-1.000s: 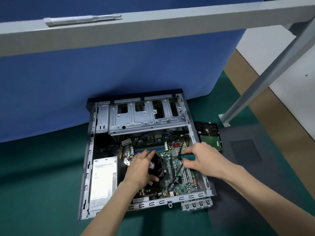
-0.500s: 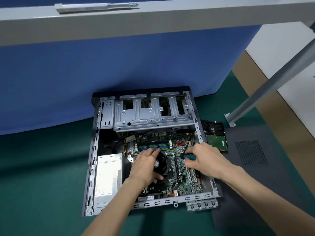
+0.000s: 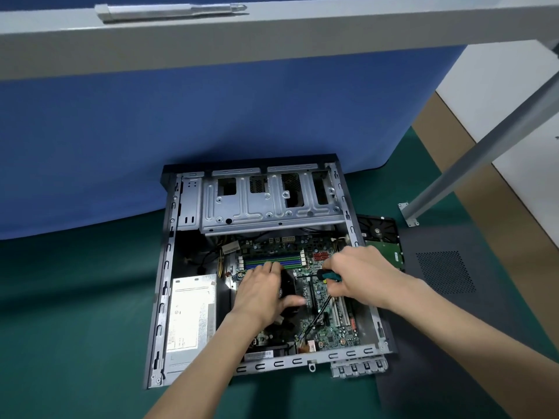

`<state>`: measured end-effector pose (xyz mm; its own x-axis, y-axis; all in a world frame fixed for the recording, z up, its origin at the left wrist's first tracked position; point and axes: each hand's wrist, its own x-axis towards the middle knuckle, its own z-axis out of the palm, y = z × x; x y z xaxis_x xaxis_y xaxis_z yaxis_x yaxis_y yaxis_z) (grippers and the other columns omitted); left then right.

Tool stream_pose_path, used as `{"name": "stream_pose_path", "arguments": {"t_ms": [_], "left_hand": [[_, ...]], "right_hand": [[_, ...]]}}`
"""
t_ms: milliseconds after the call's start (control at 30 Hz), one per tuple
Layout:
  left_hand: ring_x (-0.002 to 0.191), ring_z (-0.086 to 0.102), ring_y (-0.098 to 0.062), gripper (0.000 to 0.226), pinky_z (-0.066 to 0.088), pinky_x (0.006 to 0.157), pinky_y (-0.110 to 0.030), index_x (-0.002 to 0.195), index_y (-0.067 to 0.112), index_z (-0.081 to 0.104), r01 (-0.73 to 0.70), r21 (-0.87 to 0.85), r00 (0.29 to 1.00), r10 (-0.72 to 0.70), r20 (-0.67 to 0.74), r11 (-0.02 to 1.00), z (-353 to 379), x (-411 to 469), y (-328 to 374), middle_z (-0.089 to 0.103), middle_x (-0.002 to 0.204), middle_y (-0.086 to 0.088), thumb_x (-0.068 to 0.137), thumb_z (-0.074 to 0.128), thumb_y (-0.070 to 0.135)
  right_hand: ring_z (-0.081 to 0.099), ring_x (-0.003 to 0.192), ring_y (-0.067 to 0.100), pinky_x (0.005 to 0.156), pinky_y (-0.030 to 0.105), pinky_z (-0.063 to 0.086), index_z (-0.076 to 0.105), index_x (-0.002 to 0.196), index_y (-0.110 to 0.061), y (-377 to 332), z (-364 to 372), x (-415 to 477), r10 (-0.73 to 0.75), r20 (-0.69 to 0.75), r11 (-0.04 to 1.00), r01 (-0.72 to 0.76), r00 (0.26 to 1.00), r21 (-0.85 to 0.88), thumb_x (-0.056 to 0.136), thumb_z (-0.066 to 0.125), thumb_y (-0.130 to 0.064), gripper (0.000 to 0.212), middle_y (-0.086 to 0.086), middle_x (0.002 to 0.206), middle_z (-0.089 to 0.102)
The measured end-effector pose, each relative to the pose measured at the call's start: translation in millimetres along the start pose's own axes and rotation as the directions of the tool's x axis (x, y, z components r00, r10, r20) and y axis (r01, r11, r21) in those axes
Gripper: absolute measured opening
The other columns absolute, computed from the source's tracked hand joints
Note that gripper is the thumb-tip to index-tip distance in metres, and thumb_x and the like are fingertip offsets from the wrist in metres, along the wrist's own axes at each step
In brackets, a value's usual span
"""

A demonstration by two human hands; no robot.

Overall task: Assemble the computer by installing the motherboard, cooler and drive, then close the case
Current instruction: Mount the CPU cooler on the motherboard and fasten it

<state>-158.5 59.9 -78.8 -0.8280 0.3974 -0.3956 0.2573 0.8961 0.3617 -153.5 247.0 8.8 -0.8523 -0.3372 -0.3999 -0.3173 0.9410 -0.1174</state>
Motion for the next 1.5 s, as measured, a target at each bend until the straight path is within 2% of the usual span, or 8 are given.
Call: {"name": "stream_pose_path", "arguments": {"t_ms": [200, 667, 900, 1067, 1233, 1367, 1433, 1500], "left_hand": [[0.106, 0.053, -0.023, 0.082, 0.039, 0.095, -0.035, 0.114, 0.013, 0.038, -0.021, 0.148, 0.994, 0.036, -0.105, 0.989, 12.8, 14.9, 4.5, 0.054, 0.112, -0.005, 0.074, 0.030, 0.084], [0.098, 0.048, -0.020, 0.053, 0.036, 0.085, -0.031, 0.104, 0.015, 0.048, -0.157, 0.233, 0.973, 0.190, -0.130, 0.960, 27.7, 32.6, -8.8, 0.051, 0.102, -0.001, 0.081, 0.032, 0.060], [0.096, 0.050, -0.018, 0.048, 0.038, 0.086, -0.033, 0.102, 0.017, 0.048, -0.207, 0.199, 0.955, 0.242, -0.173, 0.958, 32.4, 33.2, -10.9, 0.052, 0.100, 0.001, 0.082, 0.027, 0.056], [0.100, 0.058, -0.018, 0.052, 0.045, 0.092, -0.037, 0.114, 0.021, 0.052, -0.329, 0.172, 0.918, 0.357, -0.173, 0.929, 30.0, 29.4, -8.7, 0.064, 0.109, 0.002, 0.096, 0.017, 0.055], [0.102, 0.060, -0.020, 0.032, 0.037, 0.106, -0.037, 0.122, 0.024, 0.052, -0.331, 0.101, 0.929, 0.342, -0.139, 0.938, 32.1, 30.5, -13.9, 0.064, 0.111, -0.003, 0.096, 0.035, 0.017], [0.112, 0.057, -0.023, 0.043, 0.029, 0.112, -0.039, 0.122, 0.019, 0.051, -0.316, 0.131, 0.941, 0.328, -0.083, 0.940, 36.2, 29.9, -15.1, 0.062, 0.116, -0.005, 0.084, 0.051, -0.001], [0.115, 0.054, -0.024, 0.040, 0.030, 0.111, -0.041, 0.124, 0.018, 0.046, -0.336, 0.156, 0.935, 0.349, -0.063, 0.929, 35.6, 30.7, -15.4, 0.059, 0.121, -0.006, 0.086, 0.050, 0.006], [0.112, 0.054, -0.026, 0.028, 0.036, 0.104, -0.042, 0.120, 0.018, 0.041, -0.358, 0.177, 0.924, 0.375, -0.075, 0.917, 35.1, 31.1, -15.7, 0.058, 0.121, -0.006, 0.094, 0.033, 0.022]], "right_hand": [[0.061, 0.086, 0.027, 0.061, 0.031, 0.030, 0.064, 0.104, -0.014, -1.6, -10.8, 13.4, -0.129, 0.064, 0.962, 0.140, 0.990, -0.233, 0.088, 0.057, -0.031, 0.025, 0.004, 0.094, 0.067], [0.063, 0.075, 0.028, 0.055, 0.033, 0.030, 0.060, 0.084, -0.012, -17.5, -18.8, 15.9, -0.396, 0.151, 0.794, 0.420, 0.906, -0.439, 0.088, 0.050, -0.002, 0.015, 0.005, 0.085, 0.063], [0.052, 0.084, 0.027, 0.061, 0.030, 0.034, 0.042, 0.080, -0.012, -16.5, -27.8, 42.7, 0.064, 0.158, 0.995, -0.076, 0.985, 0.070, 0.087, 0.064, -0.024, 0.026, 0.003, 0.088, 0.052], [0.045, 0.050, 0.014, 0.036, 0.018, 0.029, 0.044, 0.069, -0.011, -39.8, -32.3, 63.0, 0.489, 0.282, 0.688, -0.564, 0.825, 0.457, 0.086, 0.056, -0.010, 0.021, 0.002, 0.066, 0.051], [0.060, 0.044, 0.023, 0.039, 0.022, 0.042, 0.053, 0.088, 0.002, -47.2, -55.3, 53.4, 0.220, 0.481, 0.808, -0.435, 0.849, 0.397, 0.090, 0.061, -0.033, 0.036, 0.012, 0.063, 0.063], [0.063, 0.095, 0.032, 0.065, 0.033, 0.034, 0.054, 0.112, -0.008, -47.0, -47.4, 37.8, -0.178, 0.260, 0.947, 0.238, 0.949, -0.218, 0.086, 0.064, -0.006, 0.028, 0.011, 0.102, 0.063], [0.061, 0.092, 0.030, 0.066, 0.032, 0.034, 0.055, 0.103, -0.009, -46.7, -42.1, 39.3, -0.178, 0.173, 0.970, 0.202, 0.969, -0.136, 0.086, 0.061, -0.002, 0.018, 0.012, 0.101, 0.061], [0.060, 0.068, 0.021, 0.056, 0.026, 0.041, 0.053, 0.090, -0.008, -37.7, -38.8, 50.9, 0.154, 0.197, 0.970, -0.185, 0.968, 0.155, 0.083, 0.069, -0.006, 0.018, 0.010, 0.082, 0.062]]}}
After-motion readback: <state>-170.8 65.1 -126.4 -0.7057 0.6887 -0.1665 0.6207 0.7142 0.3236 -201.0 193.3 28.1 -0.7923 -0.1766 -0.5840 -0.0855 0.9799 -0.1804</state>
